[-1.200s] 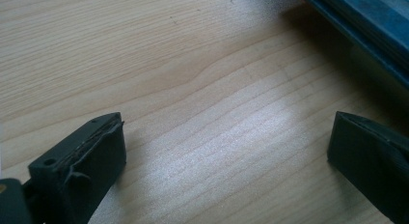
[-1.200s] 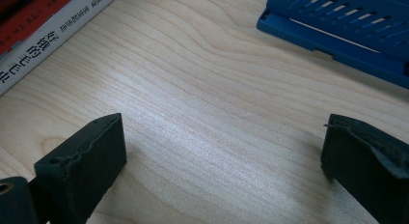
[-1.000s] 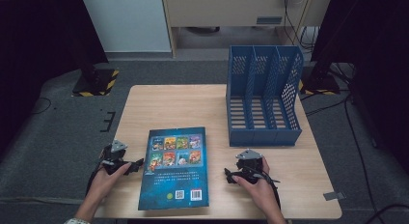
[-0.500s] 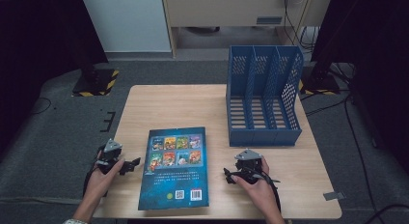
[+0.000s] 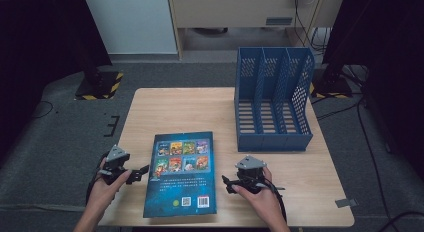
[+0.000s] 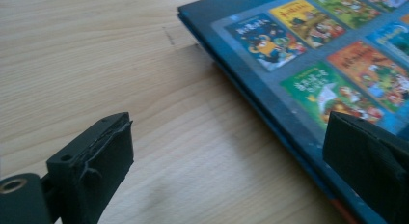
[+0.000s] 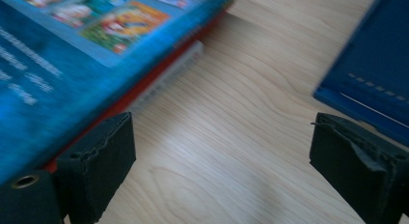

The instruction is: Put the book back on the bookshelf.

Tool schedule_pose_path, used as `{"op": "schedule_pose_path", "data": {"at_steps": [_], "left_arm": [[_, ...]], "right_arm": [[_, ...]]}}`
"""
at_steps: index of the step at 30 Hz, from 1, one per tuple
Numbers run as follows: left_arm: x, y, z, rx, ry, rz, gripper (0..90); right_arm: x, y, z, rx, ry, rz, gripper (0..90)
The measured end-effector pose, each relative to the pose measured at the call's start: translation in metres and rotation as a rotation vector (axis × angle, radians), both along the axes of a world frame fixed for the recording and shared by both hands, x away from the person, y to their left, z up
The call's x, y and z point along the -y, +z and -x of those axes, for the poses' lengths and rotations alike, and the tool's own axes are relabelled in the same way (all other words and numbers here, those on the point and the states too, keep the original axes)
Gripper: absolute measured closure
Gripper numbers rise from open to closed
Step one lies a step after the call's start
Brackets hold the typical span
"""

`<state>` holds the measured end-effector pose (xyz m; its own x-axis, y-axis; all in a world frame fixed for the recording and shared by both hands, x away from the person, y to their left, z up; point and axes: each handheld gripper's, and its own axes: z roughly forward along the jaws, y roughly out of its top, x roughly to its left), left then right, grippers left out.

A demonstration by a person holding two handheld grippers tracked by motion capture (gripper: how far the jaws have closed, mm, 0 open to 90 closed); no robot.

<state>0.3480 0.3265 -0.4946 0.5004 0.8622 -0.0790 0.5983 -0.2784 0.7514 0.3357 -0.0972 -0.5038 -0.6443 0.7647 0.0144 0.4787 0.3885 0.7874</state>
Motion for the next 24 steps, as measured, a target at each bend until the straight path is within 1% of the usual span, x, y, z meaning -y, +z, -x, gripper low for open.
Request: {"op": "schedule_pose_path", "data": {"at_steps": [1, 2, 3, 4, 6, 7, 8, 9, 12, 15, 19, 20, 22, 24], "left_arm": [[0.003, 0.000, 0.002, -0.008, -0.008, -0.003, 3.3], [0.005, 0.000, 0.003, -0.013, -0.012, -0.008, 3.4], [0.010, 0.000, 0.007, -0.022, -0.031, -0.011, 3.5], [0.013, 0.001, 0.010, -0.026, -0.049, -0.012, 3.4], [0.019, 0.001, 0.014, -0.029, -0.074, -0.022, 3.3], [0.022, 0.002, 0.016, -0.031, -0.086, -0.028, 3.3], [0.025, 0.002, 0.017, -0.034, -0.094, -0.030, 2.9], [0.027, 0.001, 0.018, -0.040, -0.103, -0.031, 2.9], [0.032, -0.002, 0.017, -0.054, -0.112, -0.042, 2.7], [0.033, -0.005, 0.017, -0.067, -0.124, -0.018, 1.9], [0.034, -0.007, 0.016, -0.087, -0.130, 0.010, 1.5], [0.034, -0.008, 0.016, -0.091, -0.138, 0.014, 1.5], [0.034, -0.010, 0.015, -0.116, -0.143, 0.043, 1.1], [0.034, -0.010, 0.014, -0.126, -0.149, 0.050, 0.7]], "right_arm": [[-0.003, 0.001, 0.001, 0.004, 0.015, -0.005, 8.8], [-0.005, 0.003, 0.002, -0.002, 0.028, -0.015, 8.7], [-0.007, 0.004, 0.003, 0.001, 0.035, -0.026, 8.3], [-0.012, 0.006, 0.004, -0.001, 0.056, -0.037, 8.2], [-0.018, 0.007, 0.006, -0.008, 0.083, -0.047, 7.8], [-0.022, 0.007, 0.006, -0.015, 0.097, -0.062, 7.8], [-0.030, 0.006, 0.006, -0.034, 0.130, -0.075, 7.5], [-0.030, 0.006, 0.006, -0.034, 0.130, -0.075, 7.5], [-0.041, 0.004, 0.004, -0.057, 0.162, -0.077, 7.5], [-0.047, 0.001, 0.002, -0.079, 0.181, -0.079, 7.6], [-0.051, -0.003, -0.003, -0.107, 0.193, -0.088, 7.5], [-0.052, -0.003, -0.004, -0.110, 0.194, -0.091, 7.6], [-0.055, -0.004, -0.007, -0.119, 0.198, -0.097, 7.3], [-0.057, -0.005, -0.009, -0.134, 0.202, -0.108, 6.9]]}}
